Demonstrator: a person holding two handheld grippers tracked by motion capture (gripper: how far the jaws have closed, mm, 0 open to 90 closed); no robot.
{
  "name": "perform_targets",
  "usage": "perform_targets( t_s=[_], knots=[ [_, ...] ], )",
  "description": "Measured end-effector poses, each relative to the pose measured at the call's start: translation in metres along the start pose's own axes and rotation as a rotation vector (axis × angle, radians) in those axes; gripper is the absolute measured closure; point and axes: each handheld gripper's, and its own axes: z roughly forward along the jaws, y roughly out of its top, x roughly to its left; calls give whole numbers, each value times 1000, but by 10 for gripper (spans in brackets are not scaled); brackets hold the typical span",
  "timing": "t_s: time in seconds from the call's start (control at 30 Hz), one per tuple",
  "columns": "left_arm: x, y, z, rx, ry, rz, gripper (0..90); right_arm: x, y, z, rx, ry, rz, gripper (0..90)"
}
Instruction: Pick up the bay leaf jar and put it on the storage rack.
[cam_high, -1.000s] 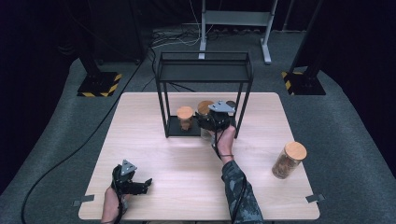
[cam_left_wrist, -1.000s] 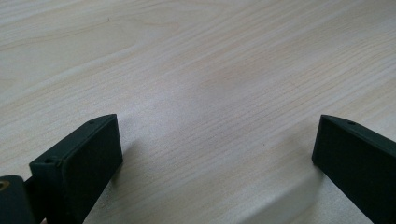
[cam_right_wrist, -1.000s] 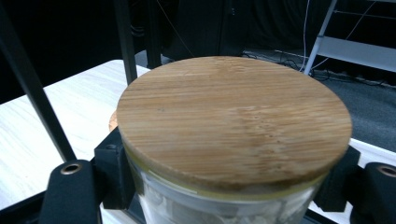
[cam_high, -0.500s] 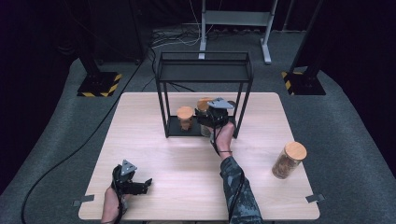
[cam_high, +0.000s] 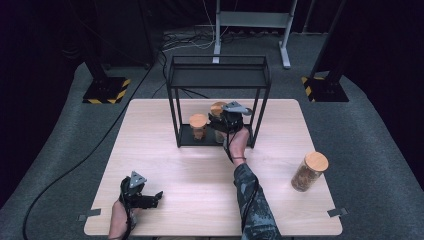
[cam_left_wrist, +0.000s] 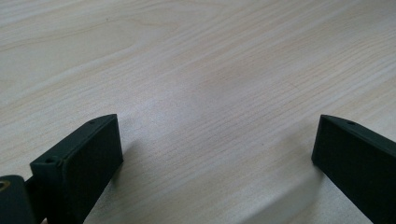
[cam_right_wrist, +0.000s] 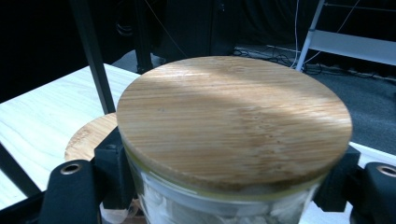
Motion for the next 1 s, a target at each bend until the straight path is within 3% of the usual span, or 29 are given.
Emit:
perform_targets(
  t_s=[0.47, 1.0],
  knots=[
    [0, 0, 0, 0, -2, 1, 11, 1, -2, 11, -15, -31, -10, 251],
    [0, 0, 0, -1, -1, 2, 11, 3, 0, 27, -20, -24, 20, 251]
  ],
)
